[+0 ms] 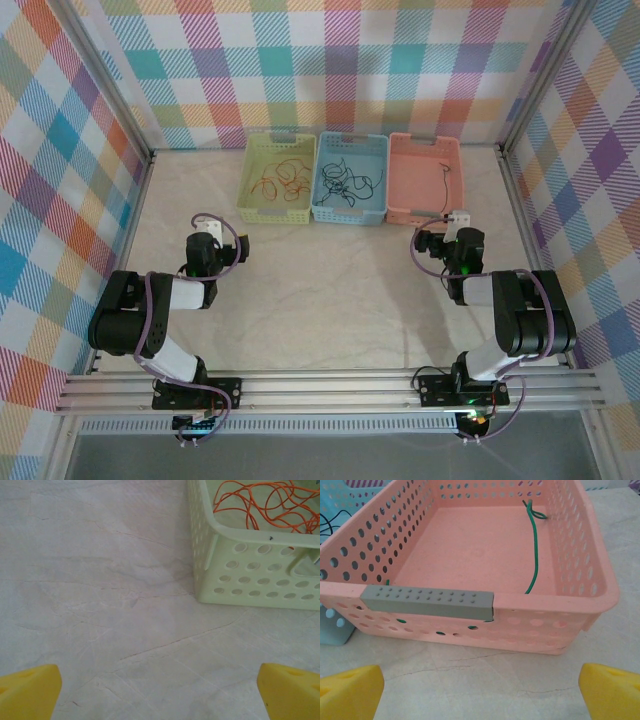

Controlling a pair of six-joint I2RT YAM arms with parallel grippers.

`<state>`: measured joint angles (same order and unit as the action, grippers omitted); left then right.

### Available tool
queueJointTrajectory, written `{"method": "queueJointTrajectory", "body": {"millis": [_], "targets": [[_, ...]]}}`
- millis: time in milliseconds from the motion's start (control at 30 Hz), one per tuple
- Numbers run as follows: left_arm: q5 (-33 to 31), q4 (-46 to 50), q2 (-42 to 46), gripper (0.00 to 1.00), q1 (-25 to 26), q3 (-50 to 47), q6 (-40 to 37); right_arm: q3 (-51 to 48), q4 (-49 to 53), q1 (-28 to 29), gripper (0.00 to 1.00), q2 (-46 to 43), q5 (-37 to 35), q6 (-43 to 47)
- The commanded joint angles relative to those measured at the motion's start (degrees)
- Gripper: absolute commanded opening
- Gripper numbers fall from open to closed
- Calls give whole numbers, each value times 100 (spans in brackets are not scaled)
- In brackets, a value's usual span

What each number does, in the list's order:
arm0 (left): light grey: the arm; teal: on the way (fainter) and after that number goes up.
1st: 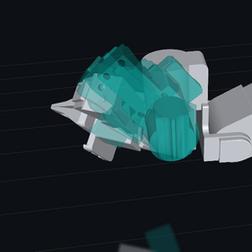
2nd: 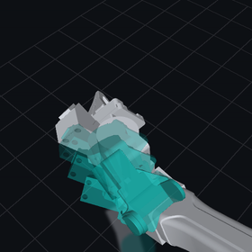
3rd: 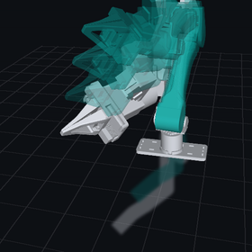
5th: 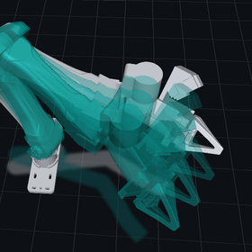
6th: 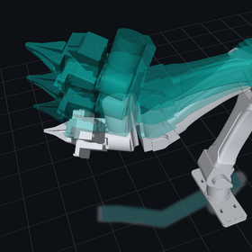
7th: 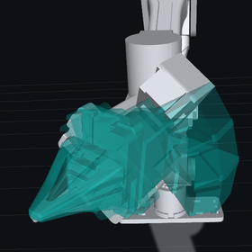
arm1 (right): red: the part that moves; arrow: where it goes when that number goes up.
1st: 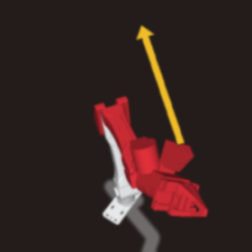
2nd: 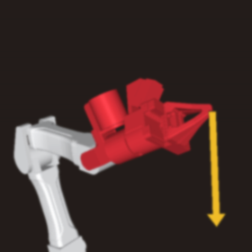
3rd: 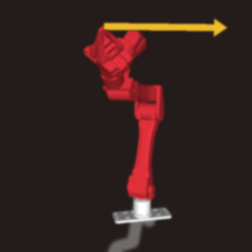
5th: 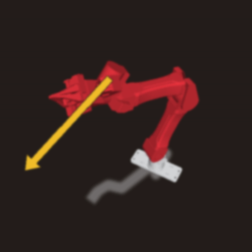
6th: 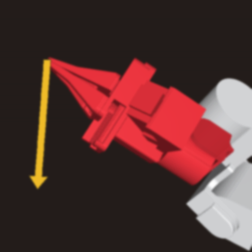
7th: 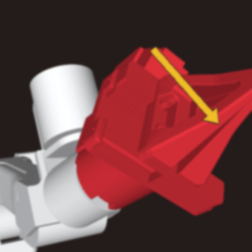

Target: Untangle the cables

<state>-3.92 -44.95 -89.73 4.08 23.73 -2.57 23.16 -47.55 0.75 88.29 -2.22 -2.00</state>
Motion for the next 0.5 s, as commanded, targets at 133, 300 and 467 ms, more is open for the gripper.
{"method": "queueJointTrajectory", "body": {"millis": [133,300,467], "targets": [[42,-58,16,100,-46,63,54,31,9,0,100,-49,160,121],[48,-58,6,100,-47,65,52,92,98,-13,100,-18,194,103],[45,-58,11,100,-47,62,50,59,47,-18,100,-38,208,112]]}}
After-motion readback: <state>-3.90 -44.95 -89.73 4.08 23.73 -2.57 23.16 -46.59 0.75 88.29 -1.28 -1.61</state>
